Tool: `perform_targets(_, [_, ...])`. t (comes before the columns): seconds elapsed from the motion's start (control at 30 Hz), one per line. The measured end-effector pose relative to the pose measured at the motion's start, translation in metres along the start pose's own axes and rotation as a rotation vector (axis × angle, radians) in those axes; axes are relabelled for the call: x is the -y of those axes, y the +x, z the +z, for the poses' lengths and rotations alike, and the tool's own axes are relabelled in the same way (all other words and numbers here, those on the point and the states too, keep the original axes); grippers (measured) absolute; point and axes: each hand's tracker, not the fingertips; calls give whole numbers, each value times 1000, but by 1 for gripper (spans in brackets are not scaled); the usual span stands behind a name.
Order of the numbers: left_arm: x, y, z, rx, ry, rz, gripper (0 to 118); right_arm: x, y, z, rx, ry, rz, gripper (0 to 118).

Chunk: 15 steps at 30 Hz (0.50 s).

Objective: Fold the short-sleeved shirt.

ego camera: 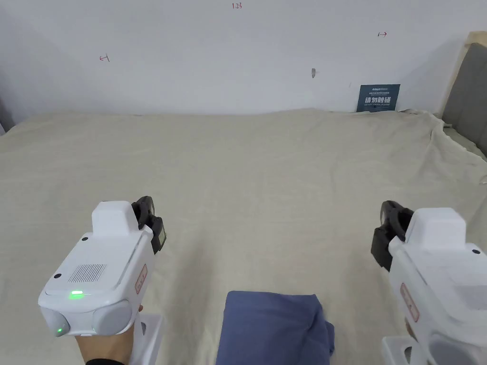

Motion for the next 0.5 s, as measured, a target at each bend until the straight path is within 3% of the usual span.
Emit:
perform_targets(0.27, [24, -1, 2, 47, -75, 11, 0, 78, -48, -26, -133, -155, -10, 0])
perform_targets(0.5, [59, -3, 2, 94, -186, 20, 0, 159, -80, -53, -176, -339, 27, 0])
